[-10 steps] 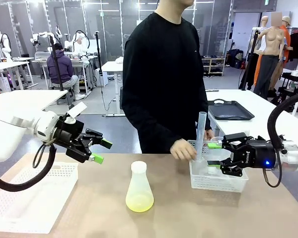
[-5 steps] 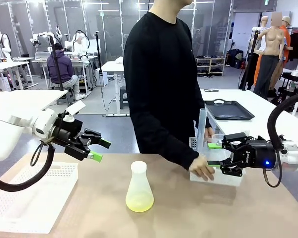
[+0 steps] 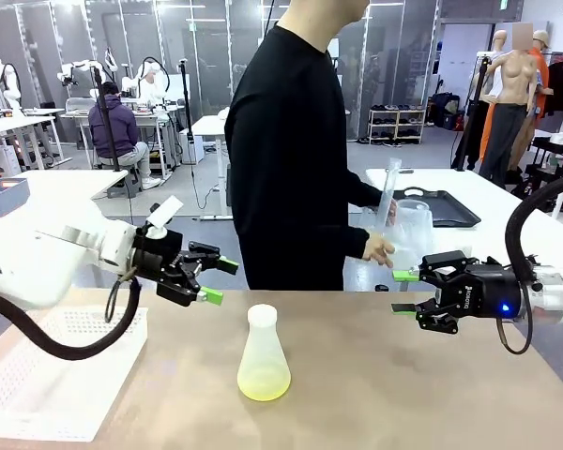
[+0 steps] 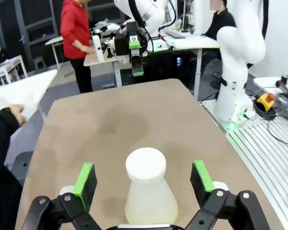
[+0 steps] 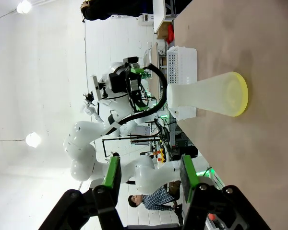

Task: Prepare the solutions needed for the experiment.
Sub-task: When the human places the Big flask in the center of the table, pick up the Big flask and place it in the left Organizing basket.

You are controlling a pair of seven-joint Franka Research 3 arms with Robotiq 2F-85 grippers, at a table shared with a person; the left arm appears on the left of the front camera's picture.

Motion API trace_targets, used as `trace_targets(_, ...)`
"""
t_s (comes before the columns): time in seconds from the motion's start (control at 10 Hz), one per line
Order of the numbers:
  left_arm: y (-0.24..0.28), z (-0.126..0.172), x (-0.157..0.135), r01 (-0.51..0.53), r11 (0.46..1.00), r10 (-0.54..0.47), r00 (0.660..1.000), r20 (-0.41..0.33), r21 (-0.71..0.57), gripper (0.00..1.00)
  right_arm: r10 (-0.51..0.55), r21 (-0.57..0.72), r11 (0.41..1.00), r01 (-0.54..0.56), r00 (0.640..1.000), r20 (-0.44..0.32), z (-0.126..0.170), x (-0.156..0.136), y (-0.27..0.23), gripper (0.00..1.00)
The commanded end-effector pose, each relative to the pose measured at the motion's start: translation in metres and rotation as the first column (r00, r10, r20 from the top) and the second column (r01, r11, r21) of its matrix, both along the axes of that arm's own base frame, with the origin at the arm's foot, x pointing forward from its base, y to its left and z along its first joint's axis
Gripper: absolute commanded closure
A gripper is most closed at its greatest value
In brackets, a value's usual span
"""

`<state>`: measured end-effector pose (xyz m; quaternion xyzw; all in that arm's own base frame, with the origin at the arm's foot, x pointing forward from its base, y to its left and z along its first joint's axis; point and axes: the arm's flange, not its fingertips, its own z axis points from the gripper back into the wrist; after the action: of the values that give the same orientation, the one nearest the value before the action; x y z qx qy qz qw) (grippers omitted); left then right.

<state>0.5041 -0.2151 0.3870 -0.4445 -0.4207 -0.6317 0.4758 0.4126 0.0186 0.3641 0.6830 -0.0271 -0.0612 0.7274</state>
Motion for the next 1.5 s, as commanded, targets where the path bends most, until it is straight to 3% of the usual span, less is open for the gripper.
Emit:
trace_targets(0.0, -0.011, -0.027, 0.023, 0.075, 0.992, -0.074, 0.997, 0.013, -0.103, 0.0, 0.003, 0.001, 1.0, -0.003, 1.0, 0.002, 0.0, 0.0, 0.0, 0.37)
trace_targets(0.3, -0.024, -0.06, 0.036, 0.153, 0.968, -0.156, 0.988, -0.001, -0.198, 0.0, 0.003, 0.001, 1.0, -0.003, 1.0, 0.002, 0.0, 0.0, 0.0, 0.37)
trace_targets(0.6, -0.024, -0.078, 0.039, 0.163, 0.968, -0.169, 0.985, -0.018, -0.193, 0.0, 0.003, 0.001, 1.0, -0.003, 1.0, 0.002, 0.0, 0.0, 0.0, 0.37)
trace_targets(0.7, -0.023, -0.08, 0.041, 0.171, 0.975, -0.185, 0.978, -0.095, -0.143, 0.0, 0.003, 0.001, 1.0, -0.003, 1.0, 0.002, 0.0, 0.0, 0.0, 0.37)
trace_targets(0.8, -0.025, -0.08, 0.033, 0.147, 0.974, -0.155, 0.987, -0.036, -0.173, 0.0, 0.003, 0.001, 1.0, -0.003, 1.0, 0.002, 0.0, 0.0, 0.0, 0.37)
trace_targets(1.1, -0.024, -0.084, 0.034, 0.145, 0.976, -0.156, 0.986, -0.054, -0.165, 0.0, 0.003, 0.001, 1.0, -0.003, 1.0, 0.002, 0.0, 0.0, 0.0, 0.37)
trace_targets(1.4, -0.024, -0.109, 0.043, 0.17, 0.958, -0.192, 0.978, -0.077, -0.232, 0.0, 0.003, 0.001, 1.0, -0.003, 1.0, 0.002, 0.0, 0.0, 0.0, 0.37)
